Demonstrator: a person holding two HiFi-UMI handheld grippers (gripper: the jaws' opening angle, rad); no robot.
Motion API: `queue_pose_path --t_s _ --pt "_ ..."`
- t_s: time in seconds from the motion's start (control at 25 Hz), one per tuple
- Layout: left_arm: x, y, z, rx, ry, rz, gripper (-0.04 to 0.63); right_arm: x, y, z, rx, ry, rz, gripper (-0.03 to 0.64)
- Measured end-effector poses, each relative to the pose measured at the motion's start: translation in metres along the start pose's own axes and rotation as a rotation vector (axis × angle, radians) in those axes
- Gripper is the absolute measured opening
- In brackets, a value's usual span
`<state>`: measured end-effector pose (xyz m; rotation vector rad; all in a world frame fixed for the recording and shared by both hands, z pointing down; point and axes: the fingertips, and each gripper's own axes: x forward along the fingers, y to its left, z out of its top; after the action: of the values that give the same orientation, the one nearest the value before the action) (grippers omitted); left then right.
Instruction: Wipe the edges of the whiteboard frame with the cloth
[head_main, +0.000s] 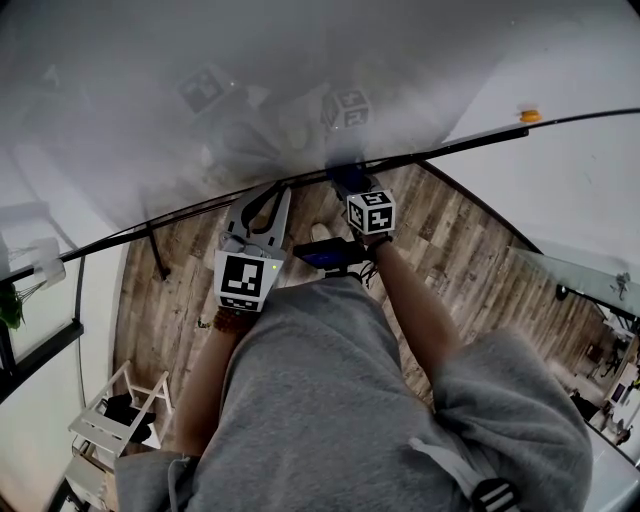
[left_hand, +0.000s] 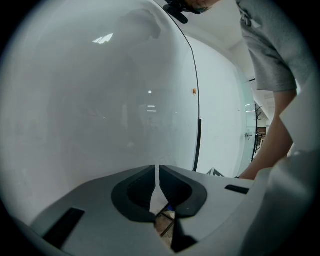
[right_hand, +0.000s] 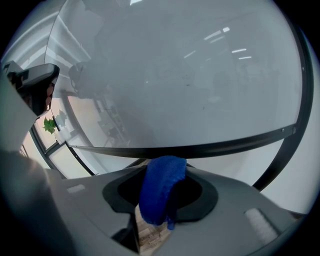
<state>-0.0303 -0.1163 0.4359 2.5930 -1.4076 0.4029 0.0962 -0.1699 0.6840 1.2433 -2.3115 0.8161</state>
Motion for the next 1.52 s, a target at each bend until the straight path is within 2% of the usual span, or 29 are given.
queue_pose_path --t_s 0.4,0.72,1.0,1.52 --pt "-0.007 0.016 0.001 0.010 0.000 -0.007 0.032 0.008 0.010 -0.001 0.009 0.005 -0.015 0.164" --pt "-0.032 0.039 -0.001 0.016 -0.005 -0.063 0.032 0.020 0.048 0.000 -0.007 0.020 -0.029 0.164" --pt "-0.034 0.034 -0.005 0.019 -0.003 -0.102 0.032 0.027 0.047 -0.005 0.011 0.029 -0.062 0.164" --pt "-0.039 0.047 -0.004 -0.003 -0.006 -0.073 0.032 0.032 0.056 -0.004 0.010 0.028 -0.065 0.164"
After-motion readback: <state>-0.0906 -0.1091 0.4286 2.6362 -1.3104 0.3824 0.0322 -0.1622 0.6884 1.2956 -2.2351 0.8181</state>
